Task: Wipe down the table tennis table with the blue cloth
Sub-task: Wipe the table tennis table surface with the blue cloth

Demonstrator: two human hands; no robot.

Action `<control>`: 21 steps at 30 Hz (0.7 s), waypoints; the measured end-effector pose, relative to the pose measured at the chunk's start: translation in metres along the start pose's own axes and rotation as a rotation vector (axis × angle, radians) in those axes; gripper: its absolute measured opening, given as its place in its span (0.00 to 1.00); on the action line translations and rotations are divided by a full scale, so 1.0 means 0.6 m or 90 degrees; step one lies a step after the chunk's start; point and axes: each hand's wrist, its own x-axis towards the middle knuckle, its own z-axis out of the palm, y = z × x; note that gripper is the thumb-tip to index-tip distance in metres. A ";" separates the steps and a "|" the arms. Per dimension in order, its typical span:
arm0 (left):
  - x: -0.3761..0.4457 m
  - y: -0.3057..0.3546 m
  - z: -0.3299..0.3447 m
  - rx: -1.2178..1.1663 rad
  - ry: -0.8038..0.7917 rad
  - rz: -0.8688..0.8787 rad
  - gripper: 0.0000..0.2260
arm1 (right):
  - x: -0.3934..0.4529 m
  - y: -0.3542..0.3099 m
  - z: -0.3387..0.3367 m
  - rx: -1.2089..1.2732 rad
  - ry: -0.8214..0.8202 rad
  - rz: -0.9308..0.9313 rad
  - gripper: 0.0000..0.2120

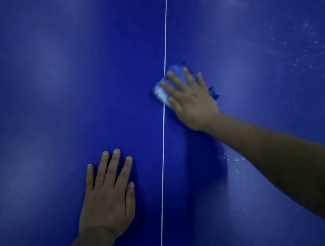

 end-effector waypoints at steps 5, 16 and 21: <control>0.000 -0.001 0.001 -0.002 0.009 0.004 0.26 | -0.029 0.217 -0.026 0.071 0.032 0.542 0.25; -0.003 -0.002 0.004 -0.021 0.029 0.004 0.25 | -0.069 0.026 -0.001 -0.027 0.009 -0.116 0.25; 0.000 -0.001 0.004 -0.035 0.043 0.000 0.25 | -0.095 0.259 -0.028 0.067 0.044 0.517 0.25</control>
